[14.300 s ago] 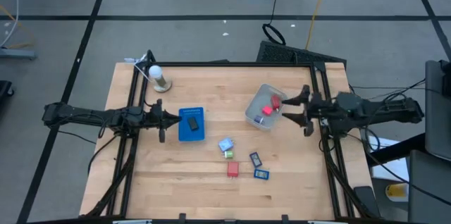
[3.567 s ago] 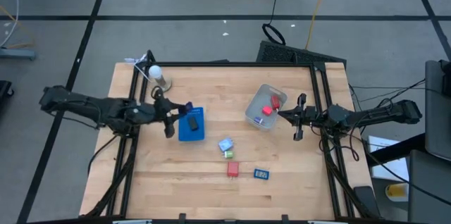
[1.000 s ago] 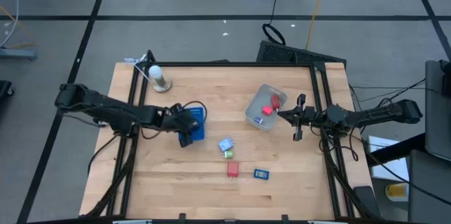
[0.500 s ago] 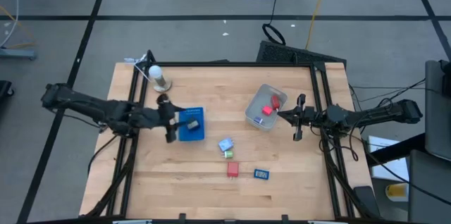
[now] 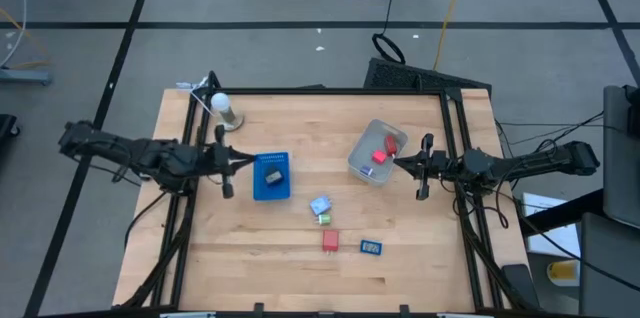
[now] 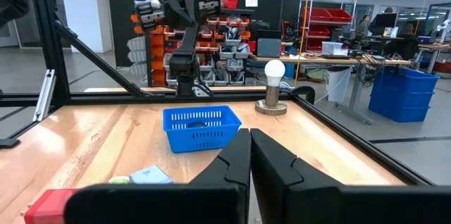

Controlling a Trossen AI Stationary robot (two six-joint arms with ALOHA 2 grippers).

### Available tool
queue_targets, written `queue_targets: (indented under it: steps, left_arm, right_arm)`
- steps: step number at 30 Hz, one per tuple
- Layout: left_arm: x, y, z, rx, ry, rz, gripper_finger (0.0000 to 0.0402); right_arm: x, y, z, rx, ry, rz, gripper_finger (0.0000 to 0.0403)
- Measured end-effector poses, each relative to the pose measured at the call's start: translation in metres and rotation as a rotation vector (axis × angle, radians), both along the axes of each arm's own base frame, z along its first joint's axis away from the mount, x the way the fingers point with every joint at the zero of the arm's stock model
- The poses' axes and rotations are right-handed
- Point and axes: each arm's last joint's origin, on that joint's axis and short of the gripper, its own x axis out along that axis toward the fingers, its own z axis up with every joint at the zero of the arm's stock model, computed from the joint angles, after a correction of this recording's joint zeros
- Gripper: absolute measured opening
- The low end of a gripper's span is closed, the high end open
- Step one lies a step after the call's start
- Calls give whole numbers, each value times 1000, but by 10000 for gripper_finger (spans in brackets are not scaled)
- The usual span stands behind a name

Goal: Pick & Place Office items
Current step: Put the light blue charger adapter into the gray bin

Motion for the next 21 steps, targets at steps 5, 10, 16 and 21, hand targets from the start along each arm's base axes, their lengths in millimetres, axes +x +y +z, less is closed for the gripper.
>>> queue_targets:
  steps: [5,10,16,21]
  left_arm:
    - [-14,8,-13,12,-79,-35,3]
    - [-32,20,-25,-81,-194,27,3]
    - [-43,22,-49,-42,-299,-29,2]
    - [-43,23,-69,11,-341,-5,2]
  right_arm:
    - [0,0,0,0,2,0,4]
    - [0,0,-1,0,8,0,4]
    - [0,0,-1,-1,8,0,4]
    - [0,0,-1,-3,9,-1,4]
